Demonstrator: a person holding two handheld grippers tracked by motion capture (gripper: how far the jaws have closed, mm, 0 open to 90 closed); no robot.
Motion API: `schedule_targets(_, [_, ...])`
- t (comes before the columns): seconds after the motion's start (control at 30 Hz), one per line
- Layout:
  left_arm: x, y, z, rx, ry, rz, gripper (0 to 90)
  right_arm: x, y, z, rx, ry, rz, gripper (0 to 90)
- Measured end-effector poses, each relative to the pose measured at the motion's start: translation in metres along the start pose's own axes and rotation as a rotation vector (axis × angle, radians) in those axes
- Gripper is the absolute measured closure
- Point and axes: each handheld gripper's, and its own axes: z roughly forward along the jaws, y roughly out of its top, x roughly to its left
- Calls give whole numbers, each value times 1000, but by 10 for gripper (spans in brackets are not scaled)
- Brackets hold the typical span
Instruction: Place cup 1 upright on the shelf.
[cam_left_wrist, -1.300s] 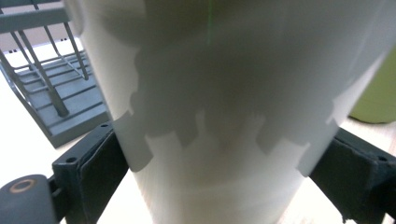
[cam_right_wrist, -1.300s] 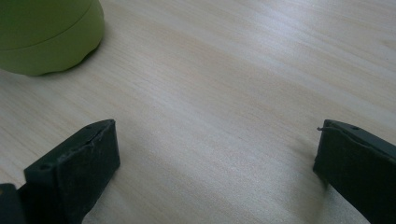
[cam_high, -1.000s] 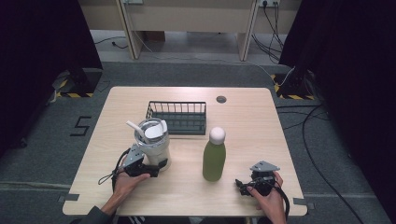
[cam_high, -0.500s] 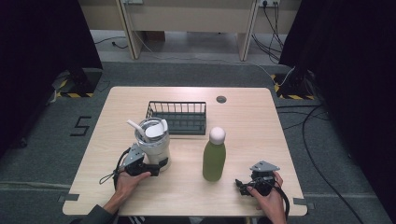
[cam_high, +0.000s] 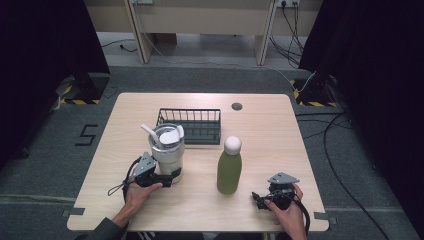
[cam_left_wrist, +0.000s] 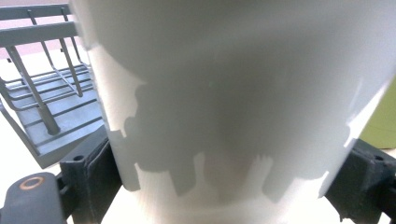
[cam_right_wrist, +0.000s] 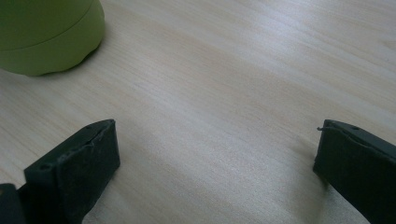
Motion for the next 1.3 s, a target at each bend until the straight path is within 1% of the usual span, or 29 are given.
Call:
schedule_targets(0.27, [0, 2, -2, -21, 6, 7, 113, -1, 0, 0, -2, 0, -7, 3])
schedule_targets(0.4, [1, 8, -6, -40, 2, -6, 113, 0, 0, 0, 0, 0, 0, 3])
schedule_targets(0.43, [2, 9, -7, -44, -2, -10, 113, -1, 0, 0, -2, 0, -7, 3])
schedule_targets(0.57, [4, 14, -8, -55, -3, -7, 113, -1, 0, 0, -2, 0, -6, 3])
schedule_targets(0.6, [5, 17, -9, -56, -4, -5, 113, 0, 0, 0, 0, 0, 0, 3])
schedule_targets(0.67, [6, 18, -10, -56, -3, -5, 113, -1, 0, 0, -2, 0, -7, 3])
schedule_targets(0.7, [7, 21, -11, -49, 0, -2, 113, 0, 0, 0, -1, 0, -3, 3])
schedule_targets(0.8, [8, 23, -12, -50, 3, -4, 113, 0, 0, 0, -1, 0, -3, 3])
schedule_targets(0.87, [10, 25, -14, -53, 9, -3, 113, -1, 0, 0, -2, 0, -7, 3])
schedule_targets(0.9, [12, 27, -14, -58, 20, 4, 113, -1, 0, 0, -2, 0, -7, 3])
schedule_targets(0.93, [12, 27, -14, -58, 20, 4, 113, -1, 0, 0, -2, 0, -7, 3])
schedule_targets(1.07, [17, 34, -15, -71, 27, 2, 113, -1, 0, 0, -2, 0, -7, 3])
schedule_targets(1.2, [20, 40, -15, -73, 32, 2, 113, -1, 0, 0, -2, 0, -7, 3])
schedule_targets(1.23, [22, 45, -15, -70, 36, 9, 113, -1, 0, 0, -2, 0, -7, 3])
schedule_targets(1.3, [24, 50, -15, -65, 42, 16, 113, -1, 0, 0, -2, 0, -6, 3])
